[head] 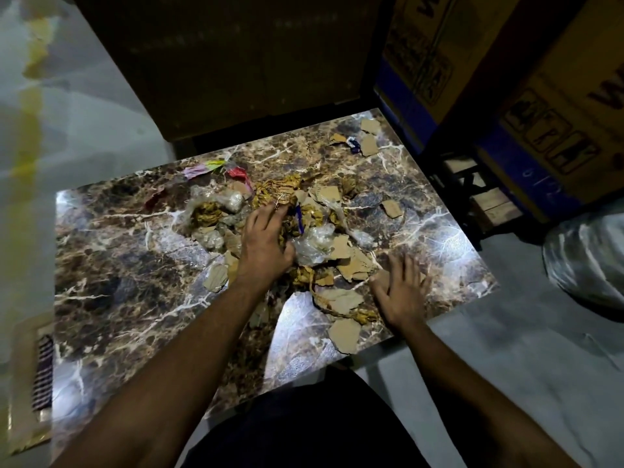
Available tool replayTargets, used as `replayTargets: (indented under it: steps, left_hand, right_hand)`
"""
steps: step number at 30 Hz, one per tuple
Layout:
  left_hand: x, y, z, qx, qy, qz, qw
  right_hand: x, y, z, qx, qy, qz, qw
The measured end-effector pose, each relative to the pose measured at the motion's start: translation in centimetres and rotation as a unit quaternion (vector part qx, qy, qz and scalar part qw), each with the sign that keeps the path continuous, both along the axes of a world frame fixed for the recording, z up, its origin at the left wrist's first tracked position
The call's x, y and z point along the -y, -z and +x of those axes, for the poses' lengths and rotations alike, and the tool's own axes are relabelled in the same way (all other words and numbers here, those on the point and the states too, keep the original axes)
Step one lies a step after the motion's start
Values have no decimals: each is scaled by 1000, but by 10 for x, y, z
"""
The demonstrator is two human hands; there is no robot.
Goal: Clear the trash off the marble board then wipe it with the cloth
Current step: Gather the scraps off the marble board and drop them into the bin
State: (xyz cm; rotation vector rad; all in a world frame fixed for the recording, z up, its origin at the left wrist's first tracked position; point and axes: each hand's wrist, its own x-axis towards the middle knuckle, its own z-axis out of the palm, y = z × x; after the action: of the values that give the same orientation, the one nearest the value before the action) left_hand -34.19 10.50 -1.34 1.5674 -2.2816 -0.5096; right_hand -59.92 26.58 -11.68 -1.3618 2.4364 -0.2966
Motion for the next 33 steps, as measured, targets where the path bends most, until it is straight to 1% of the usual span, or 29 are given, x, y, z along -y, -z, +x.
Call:
replayTargets:
  steps: [3, 4, 6, 8, 10, 11, 13, 17, 19, 20, 22, 23, 24, 25, 26, 27, 29, 31, 33]
  left_hand:
    - [-1, -1, 0, 1, -4, 6, 1000]
    - [-1, -1, 0, 2, -6, 10, 1000]
    - [-1, -3, 1, 2, -9, 18, 1000]
    - [-1, -4, 0, 0, -12, 21, 1000]
    - [0, -4, 0, 0, -13, 19, 1000]
    - [0, -3, 0, 1, -12, 17, 1000]
    - [0, -2, 1, 2, -10, 18, 1000]
    - [0, -3, 2, -6, -11, 18, 1000]
    - [0, -2, 2, -8, -12, 13, 1000]
    - [-1, -2, 2, -9, -13, 12, 1000]
    - [-2, -3, 1, -11, -14, 13, 1000]
    - [-3, -2, 1, -12, -14, 12, 1000]
    - [-2, -3, 1, -13, -13, 10, 1000]
    - [-2, -2, 2, -14, -12, 10, 1000]
    - [-2, -2, 4, -15, -9, 11, 1000]
    - [-2, -2, 4, -17, -8, 12, 1000]
    - [-1, -3, 7, -19, -9, 14, 1000]
    - [-1, -3, 8, -24, -11, 14, 1000]
    - [0, -6, 7, -19, -13, 21, 1000]
  right_hand:
    - [20, -3, 29, 15, -47, -16, 999]
    - [27, -6, 40, 39, -62, -25, 997]
    - [43, -10, 65, 124, -69, -59, 988]
    - [57, -15, 86, 234, -24, -110, 966]
    - [70, -24, 101, 336, 47, -157, 927]
    - [75, -29, 105, 371, 71, -172, 910]
    - [80, -38, 101, 389, 79, -187, 899]
    - [54, -46, 76, 311, 50, -212, 925]
    - [25, -43, 68, 263, 31, -197, 944]
    - [8, -40, 67, 232, 5, -170, 958]
    - [-20, -30, 72, 165, -89, -77, 979]
    - [-28, -24, 77, 118, -152, -29, 981]
    - [-33, -15, 82, 59, -217, -3, 974]
    - [-34, -7, 89, 1, -272, 2, 962]
    - [-31, -1, 96, -44, -302, -8, 952]
    - [-24, 4, 103, -74, -309, -17, 948]
    - [-3, 5, 115, -100, -284, -42, 953]
    - [19, -2, 119, -103, -255, -55, 960]
    - [36, -7, 119, -86, -234, -72, 966]
